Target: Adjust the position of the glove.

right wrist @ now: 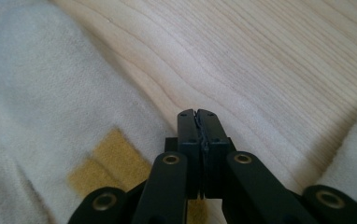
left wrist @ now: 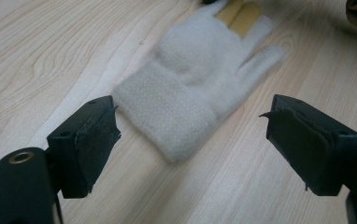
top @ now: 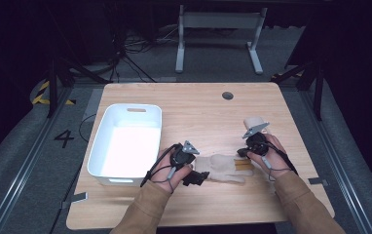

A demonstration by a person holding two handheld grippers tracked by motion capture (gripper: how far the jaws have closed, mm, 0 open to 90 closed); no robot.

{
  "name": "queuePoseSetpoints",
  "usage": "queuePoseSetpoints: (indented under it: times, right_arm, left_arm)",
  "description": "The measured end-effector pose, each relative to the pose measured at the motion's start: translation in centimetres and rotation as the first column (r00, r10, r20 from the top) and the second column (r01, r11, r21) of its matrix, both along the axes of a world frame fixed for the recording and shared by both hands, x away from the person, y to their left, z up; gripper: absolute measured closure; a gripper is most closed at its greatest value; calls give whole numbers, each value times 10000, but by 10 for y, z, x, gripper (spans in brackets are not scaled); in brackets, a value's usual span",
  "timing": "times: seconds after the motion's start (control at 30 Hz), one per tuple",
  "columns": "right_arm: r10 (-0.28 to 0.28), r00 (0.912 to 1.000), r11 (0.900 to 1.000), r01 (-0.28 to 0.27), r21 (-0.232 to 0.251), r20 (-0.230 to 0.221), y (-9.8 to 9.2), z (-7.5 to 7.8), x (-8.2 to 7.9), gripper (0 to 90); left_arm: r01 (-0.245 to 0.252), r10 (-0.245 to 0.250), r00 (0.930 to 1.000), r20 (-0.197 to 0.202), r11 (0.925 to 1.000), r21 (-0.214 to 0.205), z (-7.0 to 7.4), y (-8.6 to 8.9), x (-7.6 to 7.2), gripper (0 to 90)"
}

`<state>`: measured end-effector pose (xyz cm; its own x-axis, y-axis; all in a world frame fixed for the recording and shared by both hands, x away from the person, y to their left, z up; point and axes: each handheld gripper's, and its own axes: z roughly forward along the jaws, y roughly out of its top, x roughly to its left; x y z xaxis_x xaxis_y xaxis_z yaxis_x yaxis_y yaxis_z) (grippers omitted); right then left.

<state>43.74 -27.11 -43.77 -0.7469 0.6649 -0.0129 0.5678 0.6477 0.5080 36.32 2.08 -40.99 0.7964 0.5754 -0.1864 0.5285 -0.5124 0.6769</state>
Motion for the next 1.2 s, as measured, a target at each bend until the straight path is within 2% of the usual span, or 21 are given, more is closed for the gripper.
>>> queuePoseSetpoints:
  times: [0.23, 0.37, 0.4, 0.47, 0.5, 0.53, 0.6, 0.63, 0.67, 0.7, 0.73, 0.77, 0.8, 0.83, 0.9, 1.0, 1.03, 1.07, 1.1, 1.13, 1.2]
  right_arm:
    - [-53, 9997, 9999, 50, 107, 255, -3, 2, -2, 868]
    - [-197, 9985, 9982, 167, 574, 513, -4, 9, -3, 833]
    - [-277, 9972, 9963, 219, 826, 690, -6, 13, -4, 812]
    - [-298, 9964, 9954, 223, 933, 792, -7, 16, -5, 801]
    - [-346, 9957, 9941, 255, 1051, 861, -7, 18, -5, 791]
    - [-516, 9933, 9894, 368, 1403, 1030, -9, 22, -6, 764]
    - [-568, 9917, 9870, 385, 1560, 1149, -10, 24, -6, 748]
    - [-681, 9895, 9834, 451, 1755, 1271, -12, 27, -6, 737]
    - [-957, 9829, 9763, 618, 2076, 1573, -15, 31, -6, 696]
    - [-957, 9829, 9763, 618, 2076, 1573, -15, 31, -6, 696]
    - [-1290, 9737, 9673, 819, 2399, 1878, -20, 35, -6, 671]
    - [-1290, 9737, 9673, 819, 2399, 1878, -20, 35, -6, 671]
    - [-1648, 9638, 9568, 1046, 2713, 2096, -26, 37, -6, 643]
    - [-1648, 9638, 9568, 1046, 2713, 2096, -26, 37, -6, 643]
    - [-2076, 9521, 9412, 1318, 3112, 2246, -33, 38, -5, 622]
    - [-2347, 9406, 9369, 1516, 3152, 2454, -38, 38, -4, 599]
    - [-2347, 9406, 9369, 1516, 3152, 2454, -38, 38, -4, 599]
    - [-2531, 9340, 9323, 1658, 3215, 2522, -41, 38, -3, 580]
    - [-2531, 9340, 9323, 1658, 3215, 2522, -41, 38, -3, 580]
    - [-2692, 9260, 9297, 1782, 3223, 2646, -45, 37, -2, 555]
    - [-2762, 9228, 9297, 1858, 3179, 2686, -47, 37, -1, 547]
  left_arm:
    - [7, -7, 10000, 6, 10000, -50, 0, -2, 1, 172]
    - [-21, 21, 10000, -50, 10000, -48, 0, 0, 2, 172]
    - [-51, 51, 10000, -18, 10000, -51, -1, 0, 2, 172]
    - [-80, 80, 10000, -27, 9999, -66, -1, 0, 2, 172]
    - [-91, 91, 10000, -29, 9999, -76, -1, 0, 2, 172]
    - [-101, 100, 9999, -48, 9999, -101, -1, 1, 1, 173]
    - [-61, 60, 10000, -71, 9999, -93, 0, 1, 1, 172]
    - [-34, 34, 10000, -70, 9999, -96, 0, 2, 0, 172]
    - [-32, 31, 9999, -96, 9999, -107, 0, 2, 0, 169]
    - [-18, 17, 10000, -96, 9999, -100, -1, 2, 0, 169]
    - [-34, 33, 10000, -94, 10000, -91, -1, 3, 0, 169]
    - [-53, 52, 10000, -84, 9999, -110, -1, 3, 1, 169]
    - [-63, 62, 9999, -106, 10000, -76, -1, 3, 2, 172]
    - [-63, 62, 9999, -106, 10000, -76, -1, 3, 2, 172]
    - [-40, 40, 9998, -170, 10000, -41, -3, 3, 1, 172]
    - [6, -7, 9998, -191, 10000, -60, -3, 2, 0, 170]
    - [6, -7, 9998, -191, 10000, -60, -3, 2, 0, 169]
    - [35, -35, 9998, -184, 10000, -29, -4, 2, 0, 169]
    - [35, -35, 9998, -184, 10000, -29, -4, 2, 0, 169]
    - [57, -57, 9998, -208, 10000, -18, -4, 2, 1, 169]
    - [48, -48, 9997, -224, 10000, 8, -4, 2, 1, 169]
